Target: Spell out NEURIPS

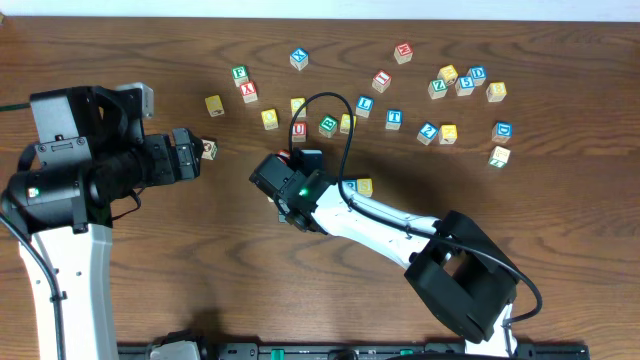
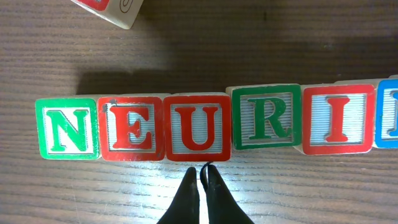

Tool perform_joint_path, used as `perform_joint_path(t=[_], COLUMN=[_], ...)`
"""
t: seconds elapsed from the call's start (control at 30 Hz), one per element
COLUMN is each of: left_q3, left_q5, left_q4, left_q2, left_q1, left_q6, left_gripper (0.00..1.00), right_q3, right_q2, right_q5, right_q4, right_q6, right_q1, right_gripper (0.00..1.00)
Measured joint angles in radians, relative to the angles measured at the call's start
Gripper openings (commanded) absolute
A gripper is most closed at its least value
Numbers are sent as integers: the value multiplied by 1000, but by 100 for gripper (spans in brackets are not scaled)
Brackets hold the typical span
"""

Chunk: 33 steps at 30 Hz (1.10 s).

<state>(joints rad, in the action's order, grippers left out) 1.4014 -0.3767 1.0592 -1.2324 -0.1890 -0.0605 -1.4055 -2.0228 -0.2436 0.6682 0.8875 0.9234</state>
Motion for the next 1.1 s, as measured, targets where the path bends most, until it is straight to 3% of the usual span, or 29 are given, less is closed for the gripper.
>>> perform_joint_path(t=[0.6, 0.9, 1.1], left_q3=[0, 0, 0], left_q5=[0, 0, 0], left_q4=[0, 0, 0], left_q2=[0, 0, 0], left_q1=[0, 0, 0], left_q6=[0, 0, 0], left_gripper=[95, 95, 95], right_q3=[1, 1, 1], right_q2=[23, 169, 219], right_q5=[87, -88, -200], right_q4=[87, 215, 344], right_q6=[0, -1, -3], right_q1=[0, -14, -114], right_gripper=[1, 1, 1])
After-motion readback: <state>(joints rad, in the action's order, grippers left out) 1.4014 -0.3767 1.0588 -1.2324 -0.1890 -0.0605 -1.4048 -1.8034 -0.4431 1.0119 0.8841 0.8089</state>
